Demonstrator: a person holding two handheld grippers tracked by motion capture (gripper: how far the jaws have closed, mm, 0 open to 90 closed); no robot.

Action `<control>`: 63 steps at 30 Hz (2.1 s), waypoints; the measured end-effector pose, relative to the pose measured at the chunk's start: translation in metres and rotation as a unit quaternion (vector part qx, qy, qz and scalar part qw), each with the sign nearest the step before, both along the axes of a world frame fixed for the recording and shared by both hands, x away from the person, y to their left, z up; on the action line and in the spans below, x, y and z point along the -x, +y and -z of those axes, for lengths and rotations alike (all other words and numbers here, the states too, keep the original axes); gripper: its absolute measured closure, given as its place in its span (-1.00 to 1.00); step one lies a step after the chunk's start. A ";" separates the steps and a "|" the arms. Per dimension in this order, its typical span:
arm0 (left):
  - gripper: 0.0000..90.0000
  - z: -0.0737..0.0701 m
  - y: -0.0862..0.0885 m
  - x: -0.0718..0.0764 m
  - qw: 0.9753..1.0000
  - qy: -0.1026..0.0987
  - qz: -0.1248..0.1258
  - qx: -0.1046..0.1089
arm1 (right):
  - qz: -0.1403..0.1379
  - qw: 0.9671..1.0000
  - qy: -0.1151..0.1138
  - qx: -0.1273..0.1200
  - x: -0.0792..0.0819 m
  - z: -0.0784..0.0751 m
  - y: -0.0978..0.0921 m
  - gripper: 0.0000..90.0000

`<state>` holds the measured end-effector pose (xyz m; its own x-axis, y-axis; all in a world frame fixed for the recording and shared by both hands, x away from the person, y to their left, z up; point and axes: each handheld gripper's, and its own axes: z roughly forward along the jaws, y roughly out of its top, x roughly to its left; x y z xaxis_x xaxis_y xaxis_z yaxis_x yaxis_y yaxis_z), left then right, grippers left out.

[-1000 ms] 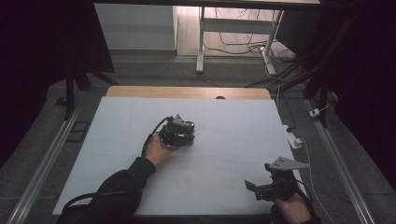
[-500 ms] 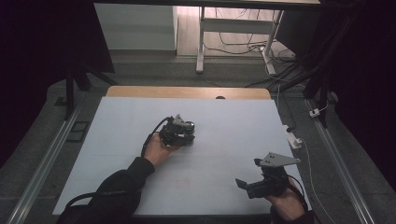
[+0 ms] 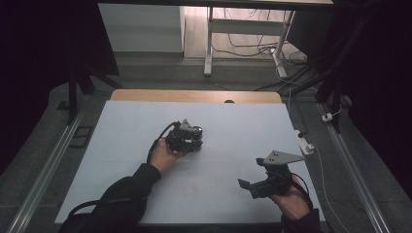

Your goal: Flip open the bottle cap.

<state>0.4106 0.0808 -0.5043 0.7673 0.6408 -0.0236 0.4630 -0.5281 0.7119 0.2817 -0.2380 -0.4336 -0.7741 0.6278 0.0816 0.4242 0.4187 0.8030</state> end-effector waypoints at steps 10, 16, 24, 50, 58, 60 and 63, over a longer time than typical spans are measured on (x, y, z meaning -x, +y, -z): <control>0.20 0.000 0.000 0.000 1.000 0.000 0.000 0.000 | -0.018 1.000 0.002 0.001 -0.017 -0.002 0.027 -1.00; 0.20 0.000 0.000 0.000 1.000 0.001 0.001 -0.001 | -0.021 1.000 0.010 -0.003 -0.031 -0.002 0.043 -1.00; 0.20 0.000 0.000 0.000 1.000 -0.001 0.001 0.000 | -0.032 0.999 0.008 -0.006 -0.048 -0.003 0.063 -1.00; 0.20 0.001 0.000 0.000 1.000 -0.002 0.003 0.000 | -0.034 0.999 0.007 0.014 -0.098 0.014 0.107 -0.99; 0.20 0.001 0.000 0.000 1.000 -0.002 0.002 0.001 | -0.044 0.999 -0.007 0.026 -0.104 0.015 0.110 -0.53; 0.20 0.001 0.000 0.000 1.000 -0.002 0.002 0.001 | -0.047 0.998 -0.007 0.035 -0.105 0.014 0.111 -0.31; 0.20 0.001 0.000 0.000 1.000 -0.002 0.002 0.001 | -0.055 0.998 -0.004 0.032 -0.106 0.012 0.112 0.08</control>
